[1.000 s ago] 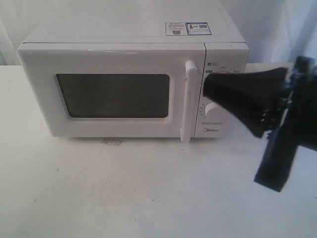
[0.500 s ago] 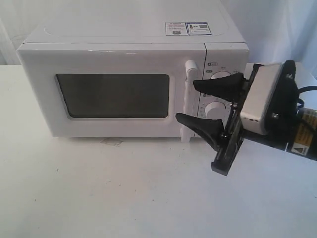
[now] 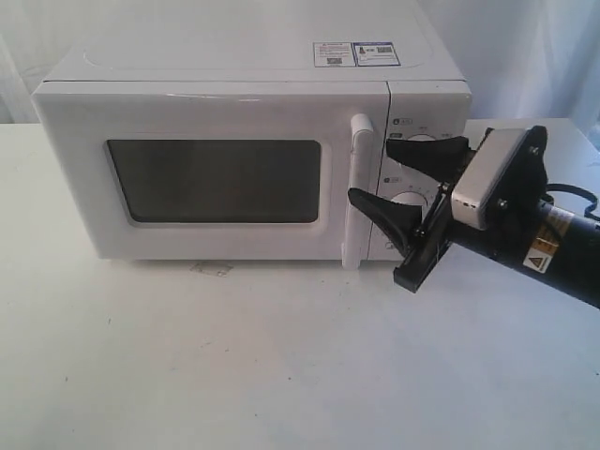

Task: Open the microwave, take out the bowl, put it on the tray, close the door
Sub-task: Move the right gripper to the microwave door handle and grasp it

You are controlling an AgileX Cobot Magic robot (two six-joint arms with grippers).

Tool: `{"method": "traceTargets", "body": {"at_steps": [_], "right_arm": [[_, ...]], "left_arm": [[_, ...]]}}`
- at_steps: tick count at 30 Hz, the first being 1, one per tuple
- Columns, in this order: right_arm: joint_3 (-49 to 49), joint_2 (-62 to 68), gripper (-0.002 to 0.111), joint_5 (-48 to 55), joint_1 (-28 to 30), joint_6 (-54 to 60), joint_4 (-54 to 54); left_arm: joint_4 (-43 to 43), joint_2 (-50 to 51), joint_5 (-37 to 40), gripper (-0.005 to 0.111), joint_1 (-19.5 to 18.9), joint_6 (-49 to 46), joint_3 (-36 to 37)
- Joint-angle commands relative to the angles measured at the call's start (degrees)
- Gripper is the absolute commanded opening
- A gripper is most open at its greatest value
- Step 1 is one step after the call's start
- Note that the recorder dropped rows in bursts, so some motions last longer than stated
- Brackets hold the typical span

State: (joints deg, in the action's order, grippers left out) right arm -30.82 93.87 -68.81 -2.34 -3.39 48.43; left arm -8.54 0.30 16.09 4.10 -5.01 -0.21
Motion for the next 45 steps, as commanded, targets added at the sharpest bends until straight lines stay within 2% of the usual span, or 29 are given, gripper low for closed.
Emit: {"method": "traceTargets", "body": {"at_steps": [1, 10, 22, 35, 41, 45], "right_arm": [[-2.0, 3.0, 0.061, -1.2, 0.4, 0.4, -0.6], [-5.8, 6.4, 0.061, -1.2, 0.1, -2.9, 0.6], [-8.5, 6.8, 0.061, -1.2, -3.3, -6.0, 1.7], [-11.6, 8.0, 0.061, -0.2, -6.4, -13.4, -2.0], [-12.7, 9.3, 0.053, 1.3, -6.7, -13.5, -5.5], [-12.7, 9.7, 0.039, 2.0, -6.7, -15.1, -6.6]], "left_arm": [[-0.4, -0.3, -0.1, 0.0, 0.0, 0.0, 0.2], [-0.4, -0.3, -0.1, 0.0, 0.0, 0.0, 0.2], [-0.4, -0.3, -0.1, 0.0, 0.0, 0.0, 0.2], [-0.4, -0.3, -0.1, 0.0, 0.0, 0.0, 0.2], [-0.4, -0.3, -0.1, 0.0, 0.0, 0.0, 0.2], [-0.4, -0.3, -0.1, 0.0, 0.0, 0.0, 0.2]]}}
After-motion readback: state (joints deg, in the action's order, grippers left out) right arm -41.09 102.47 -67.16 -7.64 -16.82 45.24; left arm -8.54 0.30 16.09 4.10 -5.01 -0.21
